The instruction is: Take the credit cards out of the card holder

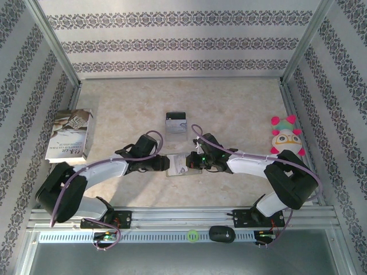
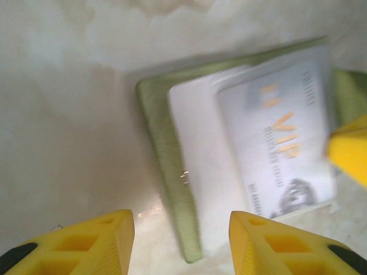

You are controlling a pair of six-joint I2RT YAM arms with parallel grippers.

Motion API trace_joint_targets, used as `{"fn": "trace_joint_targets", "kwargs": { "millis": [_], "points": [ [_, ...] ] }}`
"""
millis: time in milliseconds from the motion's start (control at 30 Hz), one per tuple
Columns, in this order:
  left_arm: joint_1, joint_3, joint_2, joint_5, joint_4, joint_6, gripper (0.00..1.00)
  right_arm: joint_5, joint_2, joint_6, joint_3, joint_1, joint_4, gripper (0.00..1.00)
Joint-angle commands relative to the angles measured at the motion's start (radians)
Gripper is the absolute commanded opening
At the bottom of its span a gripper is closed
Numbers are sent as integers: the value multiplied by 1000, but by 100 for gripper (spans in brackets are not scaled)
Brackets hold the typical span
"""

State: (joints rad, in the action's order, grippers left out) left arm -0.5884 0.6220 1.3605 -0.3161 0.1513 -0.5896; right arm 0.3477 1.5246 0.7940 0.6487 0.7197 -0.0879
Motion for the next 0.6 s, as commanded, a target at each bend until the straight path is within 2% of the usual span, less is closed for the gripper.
{"fn": "trace_joint_targets", "kwargs": {
  "millis": [0, 67, 167, 367, 467, 567],
  "points": [
    [9, 30, -58, 50, 45, 41, 48, -10, 23, -3, 26, 17, -17, 0],
    [8, 41, -83, 76, 66, 50, 48, -12, 29, 0, 28, 22, -27, 0],
    [7, 35, -86, 42, 19, 41, 47, -15, 42, 8, 31, 32, -40, 0],
    [-80, 93, 55, -5, -76, 18, 35, -12, 51, 16, 35, 38, -53, 0],
    [-93, 97, 113, -24, -110, 3, 34, -14, 45, 16, 31, 39, -52, 0],
    [-100, 115, 167, 9, -72, 9, 33, -12, 41, 17, 29, 40, -54, 0]
  ]
}}
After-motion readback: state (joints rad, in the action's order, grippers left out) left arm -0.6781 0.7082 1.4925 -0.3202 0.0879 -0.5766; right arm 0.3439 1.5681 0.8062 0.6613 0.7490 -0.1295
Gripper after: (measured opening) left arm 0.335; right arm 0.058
